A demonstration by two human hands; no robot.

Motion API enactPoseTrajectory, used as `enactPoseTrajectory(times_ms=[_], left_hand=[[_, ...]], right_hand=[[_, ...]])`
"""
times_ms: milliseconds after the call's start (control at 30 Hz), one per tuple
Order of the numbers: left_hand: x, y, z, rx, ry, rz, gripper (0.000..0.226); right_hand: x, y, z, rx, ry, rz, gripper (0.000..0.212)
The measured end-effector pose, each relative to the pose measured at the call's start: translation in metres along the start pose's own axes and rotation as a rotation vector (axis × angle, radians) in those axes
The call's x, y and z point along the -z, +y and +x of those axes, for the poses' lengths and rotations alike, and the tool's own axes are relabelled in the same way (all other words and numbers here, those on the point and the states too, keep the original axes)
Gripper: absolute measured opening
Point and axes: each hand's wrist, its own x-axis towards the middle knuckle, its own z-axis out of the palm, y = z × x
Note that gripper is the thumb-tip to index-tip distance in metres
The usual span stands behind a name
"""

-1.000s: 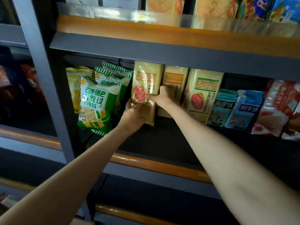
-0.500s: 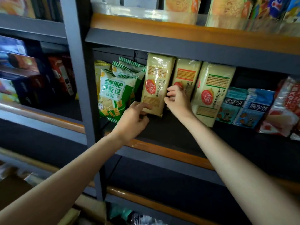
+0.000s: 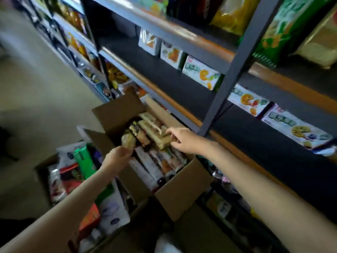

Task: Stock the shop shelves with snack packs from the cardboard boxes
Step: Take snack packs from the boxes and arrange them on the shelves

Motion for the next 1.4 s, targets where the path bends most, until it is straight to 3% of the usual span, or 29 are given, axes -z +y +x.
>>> enactPoseTrajectory(times_ms=[167, 333, 633, 933, 1067, 1167, 1233, 1300, 1400], left_hand=[[0.022, -0.042, 0.030, 0.147, 0.053, -0.109, 0.022], [0.023, -0.039, 0.077, 0.214, 0.008, -0.203, 0.023], [0.011, -0.048, 0.136, 0.249, -0.025, -0.098, 0.021], [-0.011, -0.044, 0.141, 0.257, -0.124, -0.087, 0.018], [-0.012, -0.030, 0.138, 0.209, -0.221, -0.071, 0.021], [-0.011, -0.012, 0.129, 0.287, -0.146, -0.204, 0.008], [-0.012, 0.002, 0.116, 0.322, -0.100, -0.291, 0.021], [-0.014, 0.011, 0.101, 0.334, -0.136, -0.377, 0.016], [-0.008, 0.028, 0.074, 0.289, -0.353, -0.457, 0.039]], right_hand=[[-0.047, 0.038, 0.072, -0.230, -0.169, 0.082, 0.037], [-0.079, 0.062, 0.146, -0.393, -0.219, 0.153, 0.049], [-0.152, 0.079, 0.230, -0.683, 0.013, 0.300, 0.083], [-0.144, 0.079, 0.219, -0.756, 0.141, 0.197, 0.074], [-0.134, 0.056, 0.199, -0.801, 0.039, 0.442, 0.100], [-0.109, 0.051, 0.175, -0.745, -0.009, 0.686, 0.104], [-0.092, 0.048, 0.152, -0.723, -0.021, 0.853, 0.099], [-0.073, 0.037, 0.118, -0.696, 0.003, 0.907, 0.089], [-0.048, 0.016, 0.065, -0.583, 0.082, 0.889, 0.062]])
